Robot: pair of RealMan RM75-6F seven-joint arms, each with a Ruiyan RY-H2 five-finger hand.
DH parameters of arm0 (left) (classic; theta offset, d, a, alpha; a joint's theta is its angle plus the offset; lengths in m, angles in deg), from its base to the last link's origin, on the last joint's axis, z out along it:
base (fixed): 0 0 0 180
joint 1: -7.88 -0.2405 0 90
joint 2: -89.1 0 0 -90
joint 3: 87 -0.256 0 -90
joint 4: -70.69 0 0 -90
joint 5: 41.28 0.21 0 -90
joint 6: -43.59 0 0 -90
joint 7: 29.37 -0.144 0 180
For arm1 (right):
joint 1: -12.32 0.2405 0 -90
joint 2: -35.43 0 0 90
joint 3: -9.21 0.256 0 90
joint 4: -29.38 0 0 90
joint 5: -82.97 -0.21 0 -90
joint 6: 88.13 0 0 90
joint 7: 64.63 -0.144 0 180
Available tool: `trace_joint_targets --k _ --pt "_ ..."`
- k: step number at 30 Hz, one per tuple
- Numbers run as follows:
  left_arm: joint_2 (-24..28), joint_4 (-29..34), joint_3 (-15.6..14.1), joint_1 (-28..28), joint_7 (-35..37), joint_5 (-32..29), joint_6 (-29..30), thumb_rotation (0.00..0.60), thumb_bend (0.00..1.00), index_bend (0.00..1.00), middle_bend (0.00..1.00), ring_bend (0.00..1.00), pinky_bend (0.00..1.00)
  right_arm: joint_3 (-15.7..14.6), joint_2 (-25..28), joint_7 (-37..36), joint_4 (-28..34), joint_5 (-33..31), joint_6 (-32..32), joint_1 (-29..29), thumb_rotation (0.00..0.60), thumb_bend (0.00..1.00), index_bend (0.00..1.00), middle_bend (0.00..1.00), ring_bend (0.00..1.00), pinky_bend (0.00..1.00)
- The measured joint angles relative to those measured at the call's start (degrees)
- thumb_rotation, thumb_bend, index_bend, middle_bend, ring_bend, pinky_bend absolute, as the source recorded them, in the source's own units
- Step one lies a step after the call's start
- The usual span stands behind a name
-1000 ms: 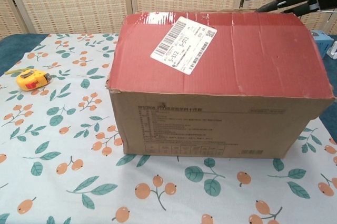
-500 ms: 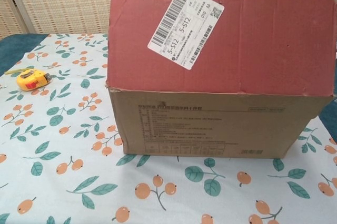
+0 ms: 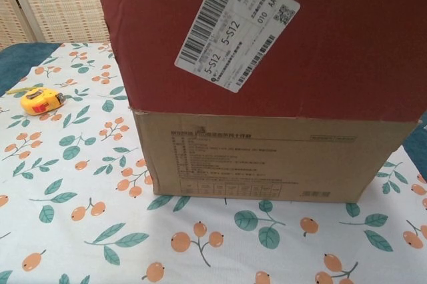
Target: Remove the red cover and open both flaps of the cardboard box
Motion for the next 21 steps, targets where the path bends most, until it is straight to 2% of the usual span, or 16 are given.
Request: trace_joint_targets --k 6,12,18,21 --pt "-0.1 0.1 -0.1 0.0 -0.3 0.1 0.0 0.600 0.38 0.00 0.00 0.00 0.00 1.2 -1.4 6.8 1.9 0.7 4.5 -8.0 0.600 0.39 0.00 0.00 0.13 0.23" --pt "-0.1 0.0 0.0 0.2 -0.2 -0.1 -0.3 0.600 0.38 0.00 0.00 0.00 0.00 -0.3 -1.5 9.9 0.9 1.8 5.8 -9.2 0.600 0.39 0.00 0.00 0.12 0.22" --pt "0.0 -0.1 0.0 0.2 0.2 -0.2 -0.5 0.600 0.38 0.00 0.00 0.00 0.00 -2.2 -1.9 12.9 1.2 4.4 1.2 -7.3 0.600 0.39 0.01 0.00 0.11 0.11" --pt "0.1 -0.3 0.0 0.3 0.4 -0.3 -0.8 0.600 0.38 0.00 0.00 0.00 0.00 -3.4 -3.2 15.8 2.6 7.3 -4.1 -5.9 0.600 0.39 0.10 0.00 0.08 0.04"
